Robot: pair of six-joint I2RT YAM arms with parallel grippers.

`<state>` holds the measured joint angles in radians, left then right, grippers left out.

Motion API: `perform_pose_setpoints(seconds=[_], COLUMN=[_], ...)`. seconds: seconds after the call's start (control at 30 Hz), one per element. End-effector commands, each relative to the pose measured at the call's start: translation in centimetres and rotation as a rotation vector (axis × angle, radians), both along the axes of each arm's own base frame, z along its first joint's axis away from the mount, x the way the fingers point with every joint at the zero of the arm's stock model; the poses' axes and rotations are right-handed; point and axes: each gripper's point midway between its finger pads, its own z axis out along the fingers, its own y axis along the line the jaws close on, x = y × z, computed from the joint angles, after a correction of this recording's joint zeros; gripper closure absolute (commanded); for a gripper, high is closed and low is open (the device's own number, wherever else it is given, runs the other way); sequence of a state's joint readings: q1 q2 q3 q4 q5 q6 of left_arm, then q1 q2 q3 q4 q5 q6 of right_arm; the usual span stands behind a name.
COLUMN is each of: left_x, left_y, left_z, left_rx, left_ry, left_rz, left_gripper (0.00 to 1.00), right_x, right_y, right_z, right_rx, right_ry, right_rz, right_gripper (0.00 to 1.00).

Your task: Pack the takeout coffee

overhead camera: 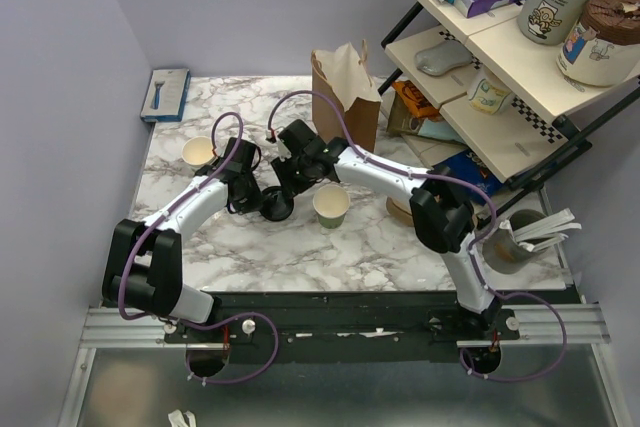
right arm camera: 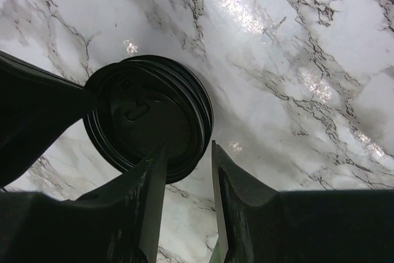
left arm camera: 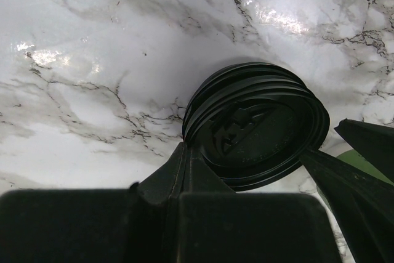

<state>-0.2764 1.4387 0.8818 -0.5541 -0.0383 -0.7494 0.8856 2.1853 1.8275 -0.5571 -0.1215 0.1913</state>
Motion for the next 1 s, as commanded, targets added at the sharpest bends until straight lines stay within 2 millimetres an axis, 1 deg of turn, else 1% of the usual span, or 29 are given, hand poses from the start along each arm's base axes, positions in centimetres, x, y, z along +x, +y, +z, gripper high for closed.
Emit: perform_pose_setpoints(seconds=[0.0,0.07,0.1,0.23,0.27,0.37,0.43,0.57,0.77,0.97], left_x=[0.0,0.0,0.0,-0.1,-0.1,-0.1,-0.1,-0.1,-0.2,-0.3], left_y=[-0.1,-0.1,-0.1,-0.1,-0.1,-0.2,-0.2,-0.2,-0.2,-0.2], left_z=[0.0,0.0,0.1,0.0,0.0,0.0,0.0,0.1,0.0,0.0], left_rx=[-0.014,-0.013,-0.014,-0.015,-0.015,-0.019,-0.021,-0.022,-0.021,-0.021], left_ry=[0.000,0.000,-0.002,-0.001,-0.001,-0.003,-0.004,-0.007,-0.006,-0.006], left_rz=[0.002,0.001,0.003,0.001,0.001,-0.003,-0.004,-0.004,-0.006,-0.007], left_gripper=[1.00,1.00,1.00,1.00,1.00,1.00,1.00,1.00,1.00,1.00], right_x=[-0.4,-0.5,-0.6,-0.8,-0.6,-0.7,-0.7,-0.5,0.4,0.0], right_y=[0.4,0.5,0.5,0.6,0.4,0.4,0.2,0.1,-0.7,-0.3], right_z=[-0.2,-0.1,-0.2,-0.8,-0.9,-0.9,-0.9,-0.9,-0.9,-1.3], right_rx=[-0.017,-0.013,-0.017,-0.028,-0.039,-0.042,-0.045,-0.052,-0.085,-0.075], right_ry=[0.007,0.009,0.007,0.012,0.009,0.003,0.002,-0.003,-0.042,-0.015], right_rz=[0.021,0.026,0.028,0.030,0.020,0.021,0.020,-0.003,-0.058,-0.050], right_gripper=[0.60,0.61,0.64,0.64,0.64,0.65,0.68,0.68,0.67,0.67])
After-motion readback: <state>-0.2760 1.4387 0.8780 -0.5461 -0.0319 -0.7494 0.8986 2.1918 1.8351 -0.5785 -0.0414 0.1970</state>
